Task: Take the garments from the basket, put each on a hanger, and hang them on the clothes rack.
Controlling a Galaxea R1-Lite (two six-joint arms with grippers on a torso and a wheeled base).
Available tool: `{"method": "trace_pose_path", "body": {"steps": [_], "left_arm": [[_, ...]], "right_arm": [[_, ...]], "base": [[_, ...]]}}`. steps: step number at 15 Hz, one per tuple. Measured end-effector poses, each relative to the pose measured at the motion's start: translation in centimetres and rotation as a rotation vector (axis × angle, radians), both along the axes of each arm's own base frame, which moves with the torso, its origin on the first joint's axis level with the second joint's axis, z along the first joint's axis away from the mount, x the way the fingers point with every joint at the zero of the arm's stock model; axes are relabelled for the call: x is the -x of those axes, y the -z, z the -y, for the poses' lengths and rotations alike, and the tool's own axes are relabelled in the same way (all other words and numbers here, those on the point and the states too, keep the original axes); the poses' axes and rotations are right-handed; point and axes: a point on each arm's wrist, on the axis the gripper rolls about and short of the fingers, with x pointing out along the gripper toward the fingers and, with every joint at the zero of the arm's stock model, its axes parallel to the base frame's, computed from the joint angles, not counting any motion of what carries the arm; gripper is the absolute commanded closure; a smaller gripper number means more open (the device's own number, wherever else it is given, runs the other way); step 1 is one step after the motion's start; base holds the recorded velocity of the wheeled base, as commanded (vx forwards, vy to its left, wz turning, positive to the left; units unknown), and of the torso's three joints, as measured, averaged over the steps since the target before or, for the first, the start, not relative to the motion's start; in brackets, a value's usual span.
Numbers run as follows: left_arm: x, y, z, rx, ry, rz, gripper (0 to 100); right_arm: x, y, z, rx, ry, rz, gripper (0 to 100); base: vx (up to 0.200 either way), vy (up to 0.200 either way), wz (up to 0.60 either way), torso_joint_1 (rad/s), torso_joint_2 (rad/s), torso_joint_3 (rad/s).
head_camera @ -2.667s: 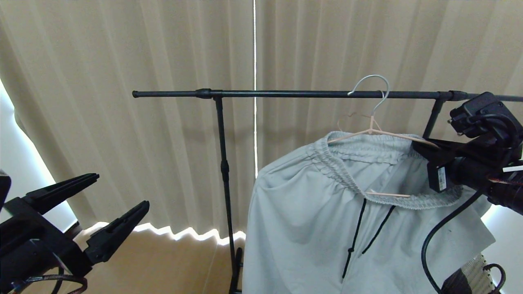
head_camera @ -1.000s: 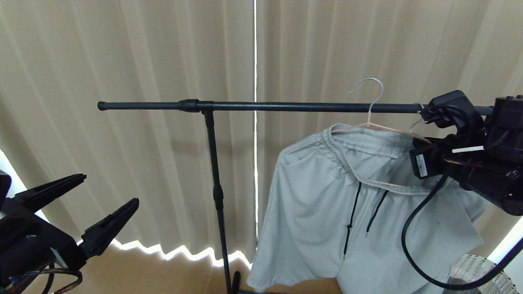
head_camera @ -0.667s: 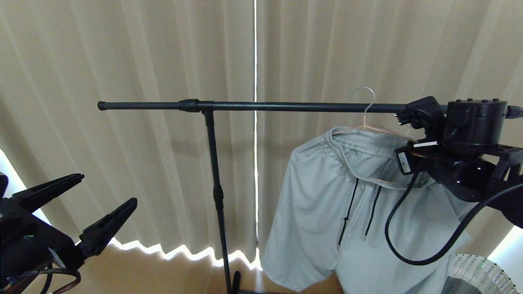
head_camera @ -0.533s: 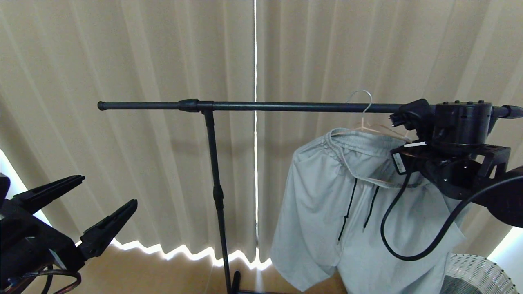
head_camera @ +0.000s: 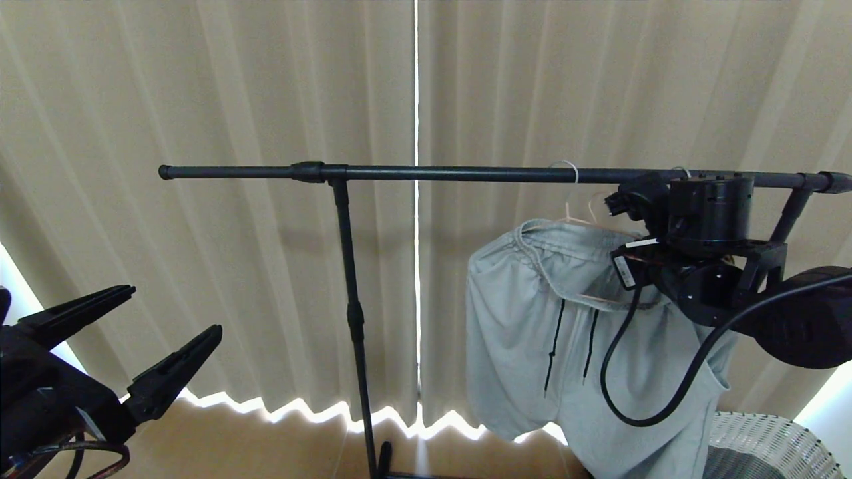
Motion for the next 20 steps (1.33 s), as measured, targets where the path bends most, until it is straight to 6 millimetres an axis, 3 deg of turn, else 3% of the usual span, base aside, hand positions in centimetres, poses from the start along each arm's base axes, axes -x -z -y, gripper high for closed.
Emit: {"method": "trace_pose_path", "body": {"steps": [3, 4, 9, 15, 20], "left_arm": [[0.1, -0.1, 0.0, 0.002, 0.0, 0.007, 0], [0.1, -0.1, 0.0, 0.002, 0.0, 0.008, 0], [0.2, -0.1, -0.1, 0.003, 0.0, 0.011, 0], [0.3, -0.1, -0.1, 0.005, 0.0, 0.013, 0], [0.3, -0.1, -0.1, 0.005, 0.0, 0.013, 0]], "right_arm": [[0.3, 0.2, -0.9, 0.006, -0.031, -0.015, 100], [0.4, 0.2, -1.1, 0.008, -0.036, -0.021, 0], [0.8, 0.5, -1.6, -0.01, -0.074, -0.02, 0], [1.4, 0.6, -2.6, -0.147, -0.239, -0.03, 0], [1.8, -0.7, -2.9, -0.284, -0.348, 0.044, 0]], "base": [[0.0, 0.0, 0.0, 0.0, 0.0, 0.0], [0.0, 0.0, 0.0, 0.0, 0.0, 0.0], [0.0, 0.0, 0.0, 0.0, 0.0, 0.0], [0.0, 0.0, 0.0, 0.0, 0.0, 0.0], [0.0, 0.0, 0.0, 0.0, 0.0, 0.0]]}}
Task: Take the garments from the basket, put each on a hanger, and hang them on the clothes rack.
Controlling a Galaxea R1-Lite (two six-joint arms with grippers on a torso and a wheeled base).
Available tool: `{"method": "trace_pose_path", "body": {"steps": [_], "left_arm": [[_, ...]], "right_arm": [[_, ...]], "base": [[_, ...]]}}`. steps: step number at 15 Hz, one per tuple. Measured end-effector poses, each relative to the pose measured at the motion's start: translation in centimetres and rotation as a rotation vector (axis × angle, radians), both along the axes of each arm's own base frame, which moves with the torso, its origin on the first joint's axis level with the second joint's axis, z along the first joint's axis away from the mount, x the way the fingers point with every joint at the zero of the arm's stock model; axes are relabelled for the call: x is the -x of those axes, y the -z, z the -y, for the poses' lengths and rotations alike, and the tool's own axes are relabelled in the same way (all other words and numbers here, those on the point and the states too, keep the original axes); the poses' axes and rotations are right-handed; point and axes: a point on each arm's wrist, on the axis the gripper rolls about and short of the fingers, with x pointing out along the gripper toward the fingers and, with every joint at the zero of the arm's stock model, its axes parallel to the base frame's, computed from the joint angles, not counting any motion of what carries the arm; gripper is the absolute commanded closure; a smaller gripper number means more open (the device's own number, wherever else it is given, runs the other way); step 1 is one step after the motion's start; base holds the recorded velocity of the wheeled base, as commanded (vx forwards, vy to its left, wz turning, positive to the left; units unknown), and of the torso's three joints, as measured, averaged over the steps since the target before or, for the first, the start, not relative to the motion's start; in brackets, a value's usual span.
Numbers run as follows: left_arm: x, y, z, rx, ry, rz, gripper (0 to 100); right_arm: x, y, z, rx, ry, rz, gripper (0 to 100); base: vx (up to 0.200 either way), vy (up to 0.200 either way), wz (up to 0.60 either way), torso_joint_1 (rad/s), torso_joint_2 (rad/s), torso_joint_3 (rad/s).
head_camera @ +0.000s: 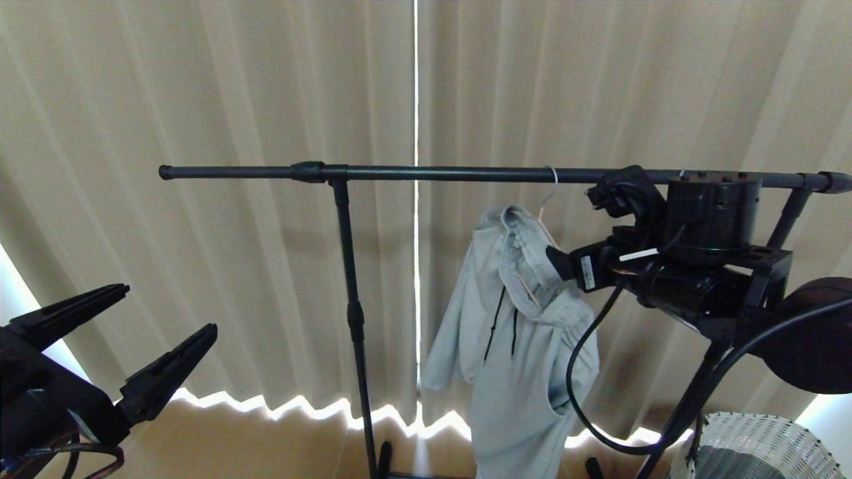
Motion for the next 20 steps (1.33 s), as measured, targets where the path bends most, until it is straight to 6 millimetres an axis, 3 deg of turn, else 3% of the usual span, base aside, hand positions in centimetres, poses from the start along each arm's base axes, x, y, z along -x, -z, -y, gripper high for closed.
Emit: {"method": "trace_pose_path", "body": {"steps": [12, 20], "left_arm": [[0.0, 0.0, 0.0, 0.001, -0.002, 0.001, 0], [0.0, 0.3, -0.4, -0.002, -0.035, -0.01, 0]], "right_arm": [[2.3, -1.7, 0.5, -0.12, -0.114, 0.09, 0], [4.1, -1.6, 1.3, -0.148, -0.166, 0.074, 0]], "base": [[0.0, 0.0, 0.0, 0.0, 0.0, 0.0], [0.0, 0.0, 0.0, 0.0, 0.0, 0.0]]}}
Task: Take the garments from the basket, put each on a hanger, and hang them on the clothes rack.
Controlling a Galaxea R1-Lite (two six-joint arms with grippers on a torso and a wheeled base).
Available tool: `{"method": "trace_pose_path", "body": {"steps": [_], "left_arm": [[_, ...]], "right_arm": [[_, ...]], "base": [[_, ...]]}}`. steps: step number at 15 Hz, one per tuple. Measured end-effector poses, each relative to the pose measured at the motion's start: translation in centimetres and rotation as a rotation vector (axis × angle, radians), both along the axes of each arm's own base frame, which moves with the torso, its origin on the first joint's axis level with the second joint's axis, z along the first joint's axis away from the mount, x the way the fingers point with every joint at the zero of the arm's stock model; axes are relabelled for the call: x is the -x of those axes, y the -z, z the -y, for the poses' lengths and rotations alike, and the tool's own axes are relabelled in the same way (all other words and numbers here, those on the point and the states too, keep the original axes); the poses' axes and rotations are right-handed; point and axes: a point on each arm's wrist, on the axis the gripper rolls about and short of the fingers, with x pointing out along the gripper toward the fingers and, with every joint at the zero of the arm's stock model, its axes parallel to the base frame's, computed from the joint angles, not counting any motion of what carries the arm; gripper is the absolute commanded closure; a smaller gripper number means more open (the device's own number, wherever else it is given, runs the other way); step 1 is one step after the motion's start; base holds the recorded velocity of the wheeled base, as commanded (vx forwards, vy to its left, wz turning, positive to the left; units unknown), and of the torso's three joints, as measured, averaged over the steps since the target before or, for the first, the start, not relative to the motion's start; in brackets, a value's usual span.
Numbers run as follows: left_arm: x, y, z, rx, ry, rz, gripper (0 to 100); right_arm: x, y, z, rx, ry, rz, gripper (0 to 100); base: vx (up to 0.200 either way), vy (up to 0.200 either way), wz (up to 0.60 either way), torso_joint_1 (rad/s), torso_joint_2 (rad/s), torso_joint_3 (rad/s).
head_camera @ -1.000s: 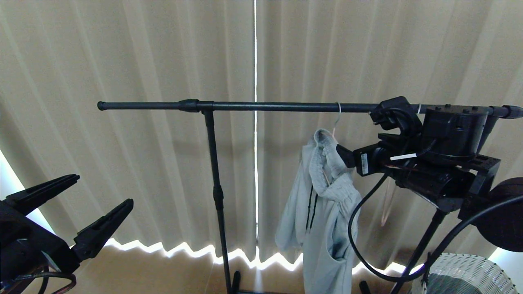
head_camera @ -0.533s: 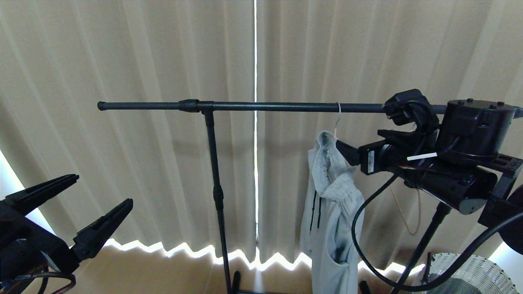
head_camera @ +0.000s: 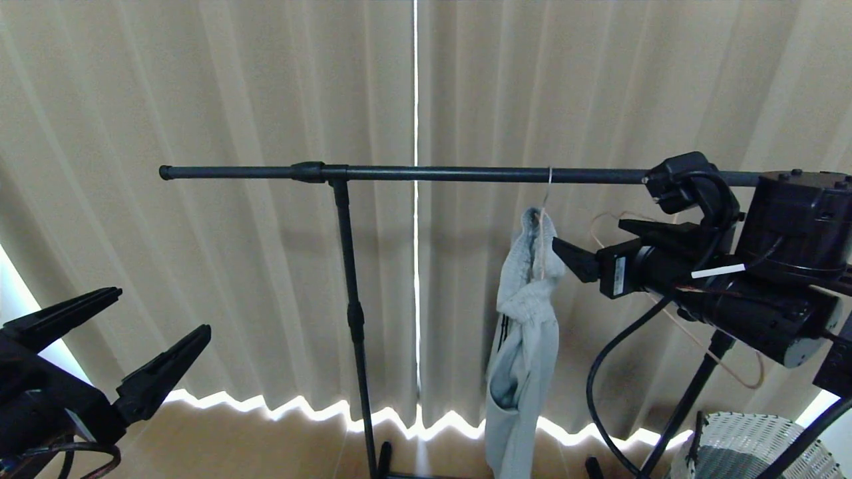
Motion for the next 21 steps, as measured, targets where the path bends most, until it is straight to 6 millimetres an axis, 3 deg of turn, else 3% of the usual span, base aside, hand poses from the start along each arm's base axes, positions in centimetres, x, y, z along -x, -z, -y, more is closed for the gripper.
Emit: {"method": "trace_pose_path", "body": {"steps": [4, 10, 21], "left_arm": [[0.6, 0.7, -0.3, -0.002, -0.014, -0.01, 0], [2.1, 2.9, -1.9, -0.082, -0.136, -0.104, 0], [2.4, 3.3, -2.1, -0.081, -0.15, -0.118, 0]], "right_arm": [[2.6, 0.1, 1.9, 0.017, 0.037, -0.004, 0], [6.1, 2.2, 6.5, 0.088, 0.193, -0.057, 0], [9.5, 5.8, 8.0, 0.108, 0.28, -0.068, 0]], "base": [[0.0, 0.0, 0.0, 0.0, 0.0, 0.0], [0.0, 0.0, 0.0, 0.0, 0.0, 0.0], [0.0, 0.0, 0.0, 0.0, 0.0, 0.0]]}}
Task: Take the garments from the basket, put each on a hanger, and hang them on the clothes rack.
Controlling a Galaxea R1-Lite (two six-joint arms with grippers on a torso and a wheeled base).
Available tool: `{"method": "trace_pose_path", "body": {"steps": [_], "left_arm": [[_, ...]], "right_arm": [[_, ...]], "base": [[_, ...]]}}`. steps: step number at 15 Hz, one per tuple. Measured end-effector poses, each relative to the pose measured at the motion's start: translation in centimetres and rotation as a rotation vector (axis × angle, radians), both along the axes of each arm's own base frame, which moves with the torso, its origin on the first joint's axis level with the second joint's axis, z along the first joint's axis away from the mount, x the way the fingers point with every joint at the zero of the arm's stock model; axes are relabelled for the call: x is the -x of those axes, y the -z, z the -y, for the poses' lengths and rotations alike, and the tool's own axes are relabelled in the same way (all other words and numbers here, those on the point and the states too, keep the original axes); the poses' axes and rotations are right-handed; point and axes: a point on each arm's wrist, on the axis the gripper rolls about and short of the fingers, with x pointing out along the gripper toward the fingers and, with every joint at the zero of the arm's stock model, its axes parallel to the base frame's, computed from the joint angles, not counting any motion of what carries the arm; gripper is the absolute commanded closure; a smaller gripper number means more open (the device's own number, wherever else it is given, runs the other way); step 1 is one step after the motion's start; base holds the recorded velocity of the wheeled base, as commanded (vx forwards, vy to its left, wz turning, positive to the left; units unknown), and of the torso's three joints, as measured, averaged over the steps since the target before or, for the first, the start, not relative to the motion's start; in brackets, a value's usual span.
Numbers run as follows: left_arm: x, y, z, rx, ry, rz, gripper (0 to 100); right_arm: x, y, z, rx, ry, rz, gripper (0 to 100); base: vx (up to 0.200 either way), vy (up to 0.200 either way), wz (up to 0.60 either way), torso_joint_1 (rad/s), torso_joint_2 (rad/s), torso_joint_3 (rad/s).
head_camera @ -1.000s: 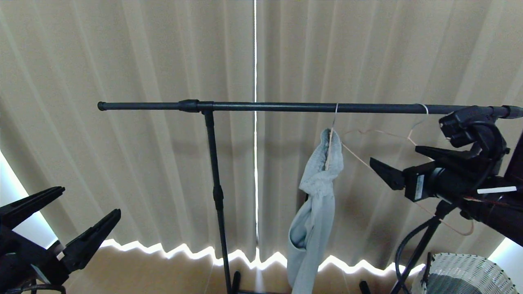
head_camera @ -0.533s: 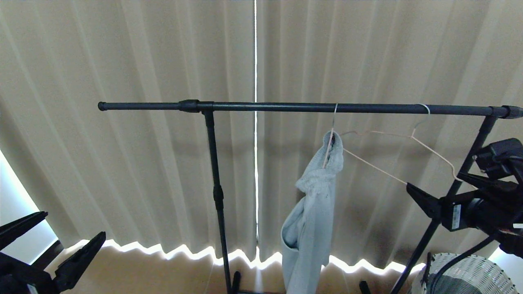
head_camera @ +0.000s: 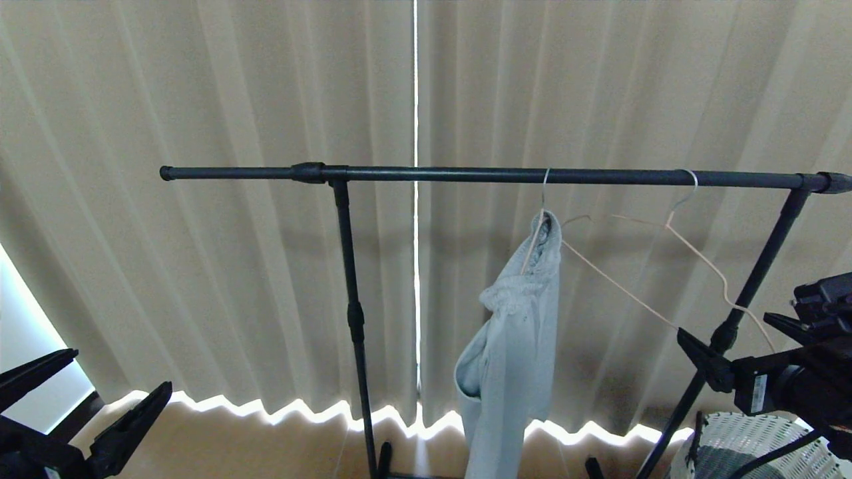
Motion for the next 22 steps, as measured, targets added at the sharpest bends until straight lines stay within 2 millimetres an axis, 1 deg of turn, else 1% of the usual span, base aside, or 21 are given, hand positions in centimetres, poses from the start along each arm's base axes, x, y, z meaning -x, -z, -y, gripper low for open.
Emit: {"method": "trace_pose_path", "body": {"steps": [1, 6, 16, 22], "left_arm": [[0.0, 0.0, 0.0, 0.0, 0.002, -0.001, 0], [-0.2, 0.4, 0.1, 0.005, 0.037, -0.028, 0], [-0.2, 0.5, 0.0, 0.007, 0.032, -0.032, 0], [-0.3, 0.4, 0.1, 0.008, 0.034, -0.028, 0]], "right_arm": [[0.2, 0.5, 0.1, 0.005, 0.002, -0.018, 0], [0.6, 1.5, 0.2, 0.017, 0.004, -0.064, 0], [0.2, 2.4, 0.1, 0.036, 0.009, -0.112, 0], [0.1, 2.4, 0.1, 0.036, 0.009, -0.11, 0]], "base": [[0.0, 0.0, 0.0, 0.0, 0.0, 0.0], [0.0, 0.0, 0.0, 0.0, 0.0, 0.0], [-0.2, 0.0, 0.0, 0.002, 0.0, 0.003], [0.0, 0.0, 0.0, 0.0, 0.0, 0.0]]}}
